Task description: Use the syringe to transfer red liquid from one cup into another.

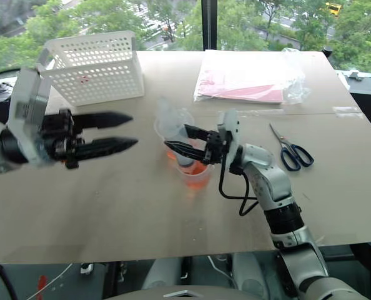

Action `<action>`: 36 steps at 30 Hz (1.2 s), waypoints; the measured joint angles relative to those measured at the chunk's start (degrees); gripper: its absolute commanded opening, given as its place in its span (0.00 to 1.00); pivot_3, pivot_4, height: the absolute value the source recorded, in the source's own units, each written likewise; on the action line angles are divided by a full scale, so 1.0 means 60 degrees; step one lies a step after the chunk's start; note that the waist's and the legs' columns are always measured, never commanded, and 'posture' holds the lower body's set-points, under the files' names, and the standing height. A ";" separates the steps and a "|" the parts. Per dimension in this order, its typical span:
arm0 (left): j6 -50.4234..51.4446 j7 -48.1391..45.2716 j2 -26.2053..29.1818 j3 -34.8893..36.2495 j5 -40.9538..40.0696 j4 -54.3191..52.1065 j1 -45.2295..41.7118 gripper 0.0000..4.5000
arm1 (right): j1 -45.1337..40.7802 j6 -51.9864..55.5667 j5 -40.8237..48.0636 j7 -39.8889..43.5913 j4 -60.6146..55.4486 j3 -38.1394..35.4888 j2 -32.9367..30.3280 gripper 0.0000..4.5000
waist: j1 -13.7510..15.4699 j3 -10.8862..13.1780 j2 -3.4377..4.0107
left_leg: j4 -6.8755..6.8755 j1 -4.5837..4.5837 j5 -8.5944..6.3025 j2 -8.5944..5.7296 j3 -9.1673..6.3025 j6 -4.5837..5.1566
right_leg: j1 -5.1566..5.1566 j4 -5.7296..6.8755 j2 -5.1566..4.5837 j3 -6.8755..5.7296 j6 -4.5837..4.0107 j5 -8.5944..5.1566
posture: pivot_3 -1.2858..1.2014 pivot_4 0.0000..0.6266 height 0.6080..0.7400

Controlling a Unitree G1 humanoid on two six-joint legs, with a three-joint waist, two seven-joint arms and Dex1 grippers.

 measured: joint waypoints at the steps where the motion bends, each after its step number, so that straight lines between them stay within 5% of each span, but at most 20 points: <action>1: -0.0061 0.0124 -0.0241 -0.0536 0.0305 0.0309 -0.0741 0.62 | -0.0060 0.0007 0.0000 0.0017 -0.0042 0.0042 -0.0001 0.32 | 0.0027 -0.0001 -0.0002 | 0.0004 -0.0004 0.0000 -0.0003 -0.0004 0.0000 | -0.0004 0.0003 0.0000 -0.0004 0.0000 0.0000 | 0.52 0.24 1.00; 9: -0.0601 -0.0543 -0.0757 -0.2287 0.1996 0.1886 -0.2732 0.62 | -0.0099 0.0015 -0.0039 -0.0082 -0.0136 0.0066 -0.0043 0.32 | -0.0055 -0.0001 -0.0004 | -0.0013 -0.0020 -0.0001 0.0010 0.0004 0.0000 | -0.0026 -0.0010 0.0015 0.0003 -0.0001 -0.0001 | 0.52 0.24 1.00; 30: -0.0243 -0.1113 -0.1362 -0.2324 0.2354 0.2227 -0.3501 0.62 | -0.0164 0.0201 -0.0303 -0.0622 -0.0109 0.0069 0.0024 0.32 | -0.0027 -0.0001 -0.0006 | 0.0004 -0.0017 0.0000 0.0009 0.0003 0.0001 | -0.0024 0.0014 0.0013 0.0005 0.0001 0.0000 | 0.52 0.24 1.00; 36: -0.0443 -0.1209 -0.1870 -0.2794 0.2881 0.2349 -0.3846 0.02 | -0.0172 0.0227 -0.0312 -0.0694 -0.0110 0.0052 0.0025 0.32 | -0.0028 -0.0001 -0.0006 | 0.0005 -0.0018 -0.0001 0.0008 0.0005 0.0000 | -0.0024 0.0015 0.0013 0.0007 0.0001 0.0000 | 0.52 0.24 1.00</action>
